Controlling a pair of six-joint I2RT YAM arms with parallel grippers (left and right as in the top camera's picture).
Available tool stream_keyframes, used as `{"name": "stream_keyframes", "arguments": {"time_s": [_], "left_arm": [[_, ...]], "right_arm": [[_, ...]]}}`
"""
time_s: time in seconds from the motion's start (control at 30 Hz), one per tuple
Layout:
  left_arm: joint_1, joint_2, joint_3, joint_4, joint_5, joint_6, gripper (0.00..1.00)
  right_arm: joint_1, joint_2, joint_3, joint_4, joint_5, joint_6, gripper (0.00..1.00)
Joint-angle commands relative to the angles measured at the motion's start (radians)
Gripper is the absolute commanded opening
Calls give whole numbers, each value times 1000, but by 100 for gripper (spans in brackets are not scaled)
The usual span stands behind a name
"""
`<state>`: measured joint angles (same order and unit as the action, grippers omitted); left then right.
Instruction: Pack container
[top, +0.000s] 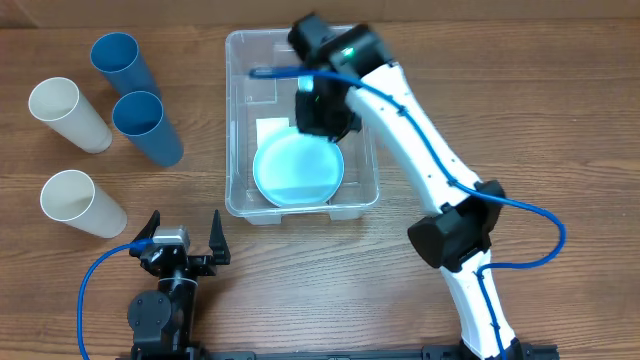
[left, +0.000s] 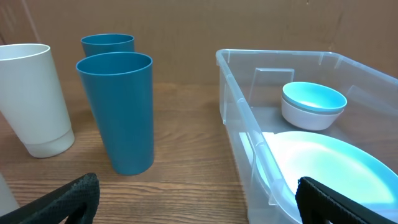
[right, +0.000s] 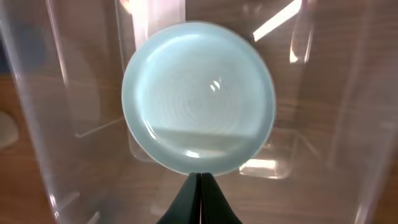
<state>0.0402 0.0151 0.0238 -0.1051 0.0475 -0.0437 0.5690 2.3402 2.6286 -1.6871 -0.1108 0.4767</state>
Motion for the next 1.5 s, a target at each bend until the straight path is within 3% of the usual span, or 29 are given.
{"name": "stream_keyframes", "arguments": {"time_s": [0.0, 0.1, 0.13, 0.2, 0.27, 0.3, 0.5, 0.67, 0.77, 0.8, 0.9, 1.0, 1.13, 1.27, 1.33, 1.47], "left_arm": [[5, -8, -3, 0, -3, 22, 100], [5, -8, -3, 0, -3, 22, 100], [5, -8, -3, 0, -3, 22, 100], [5, -8, -3, 0, -3, 22, 100], [5, -8, -3, 0, -3, 22, 100], [5, -8, -3, 0, -3, 22, 100], [5, -8, -3, 0, -3, 22, 100], [5, -8, -3, 0, -7, 22, 100], [5, -9, -3, 4, -107, 22, 100], [5, -9, 1, 16, -80, -11, 100], [5, -8, 108, 24, -5, -270, 100], [5, 87, 367, -167, -6, -200, 100], [5, 424, 800, -454, 2, -196, 100], [5, 948, 1431, -993, 5, -93, 100], [5, 1140, 1655, -1189, 5, -87, 100], [5, 1362, 1715, -1308, 5, -94, 100]], "right_arm": [[-106, -58, 135, -6, 25, -39, 6], [-273, -96, 154, -6, 83, -39, 15], [-362, -98, 154, -6, 114, -34, 29], [-484, -98, 154, -6, 148, -32, 42], [-603, -98, 153, -6, 147, -32, 70], [-657, -98, 153, -6, 148, -32, 100], [-869, -98, 153, -6, 147, -32, 100], [-898, -98, 153, -6, 110, -32, 100], [-898, -98, 153, -6, 110, -32, 100], [-898, -98, 153, -6, 110, -32, 100], [-898, -98, 153, -6, 110, -32, 100], [-898, -98, 153, -6, 110, -32, 100], [-898, -98, 153, -6, 110, -32, 100], [-898, -98, 153, -6, 110, -32, 100], [-898, -98, 153, -6, 110, -32, 100], [-898, -98, 153, -6, 110, -32, 100]]}}
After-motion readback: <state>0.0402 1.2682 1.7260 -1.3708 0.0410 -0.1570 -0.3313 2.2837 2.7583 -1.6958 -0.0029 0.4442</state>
